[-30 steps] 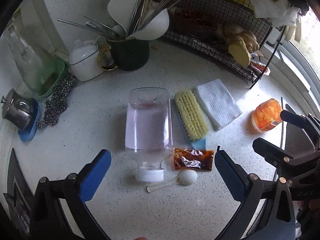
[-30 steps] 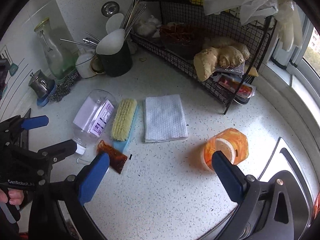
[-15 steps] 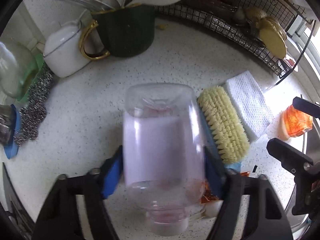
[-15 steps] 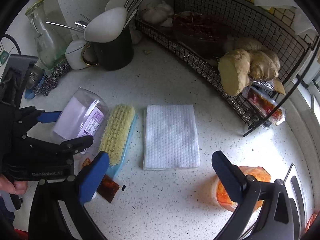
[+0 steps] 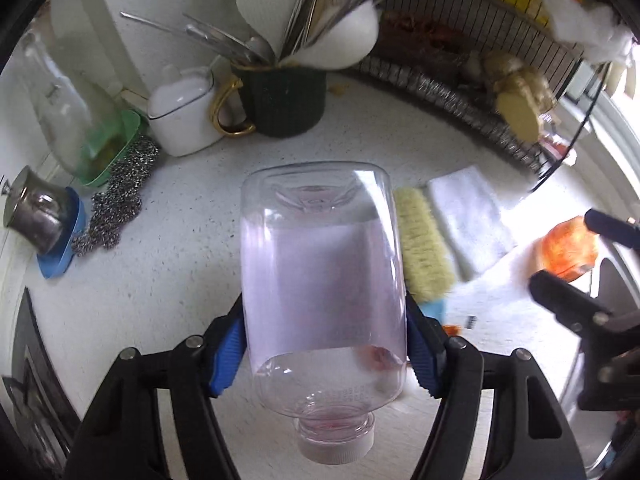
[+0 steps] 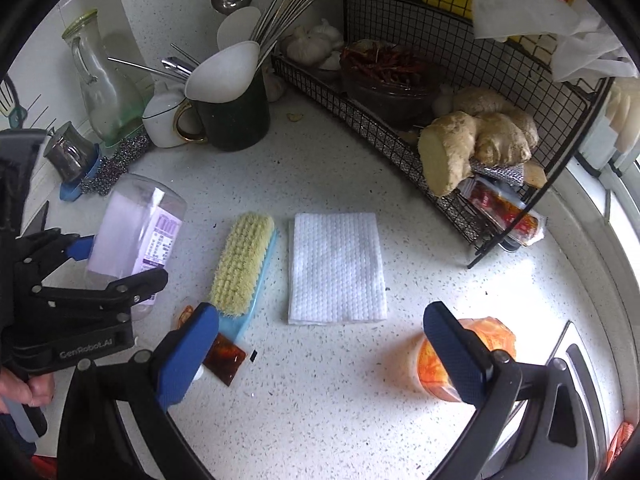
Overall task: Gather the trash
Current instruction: 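Grasp the clear plastic bottle with the left gripper and lift it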
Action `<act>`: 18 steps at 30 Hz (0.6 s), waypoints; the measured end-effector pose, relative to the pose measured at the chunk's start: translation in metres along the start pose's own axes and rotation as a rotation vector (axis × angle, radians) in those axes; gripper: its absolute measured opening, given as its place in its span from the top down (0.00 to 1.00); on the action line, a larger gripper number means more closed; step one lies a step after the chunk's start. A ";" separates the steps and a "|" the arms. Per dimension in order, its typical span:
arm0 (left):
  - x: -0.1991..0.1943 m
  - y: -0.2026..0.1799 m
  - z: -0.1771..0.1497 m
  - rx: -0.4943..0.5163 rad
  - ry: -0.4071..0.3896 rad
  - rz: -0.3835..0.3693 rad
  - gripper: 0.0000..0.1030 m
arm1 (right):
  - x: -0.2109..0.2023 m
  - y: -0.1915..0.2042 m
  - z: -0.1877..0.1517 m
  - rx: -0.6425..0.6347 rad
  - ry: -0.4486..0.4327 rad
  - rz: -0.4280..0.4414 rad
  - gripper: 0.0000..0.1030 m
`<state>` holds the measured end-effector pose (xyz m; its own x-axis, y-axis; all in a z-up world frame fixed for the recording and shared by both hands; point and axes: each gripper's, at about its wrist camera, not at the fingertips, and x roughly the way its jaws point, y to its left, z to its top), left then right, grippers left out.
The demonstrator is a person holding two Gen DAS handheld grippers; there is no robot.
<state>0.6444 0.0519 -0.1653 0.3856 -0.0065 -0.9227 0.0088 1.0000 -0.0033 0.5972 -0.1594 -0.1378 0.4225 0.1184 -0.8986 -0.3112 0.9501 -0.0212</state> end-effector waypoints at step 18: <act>-0.033 -0.079 -0.008 0.013 -0.017 -0.004 0.35 | -0.049 -0.058 -0.039 0.067 -0.014 -0.042 0.00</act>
<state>0.6233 -0.0268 -0.1374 0.4012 -0.0109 -0.9159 0.0227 0.9997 -0.0020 0.5612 -0.2319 -0.1099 0.4461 0.0815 -0.8912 -0.2354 0.9715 -0.0290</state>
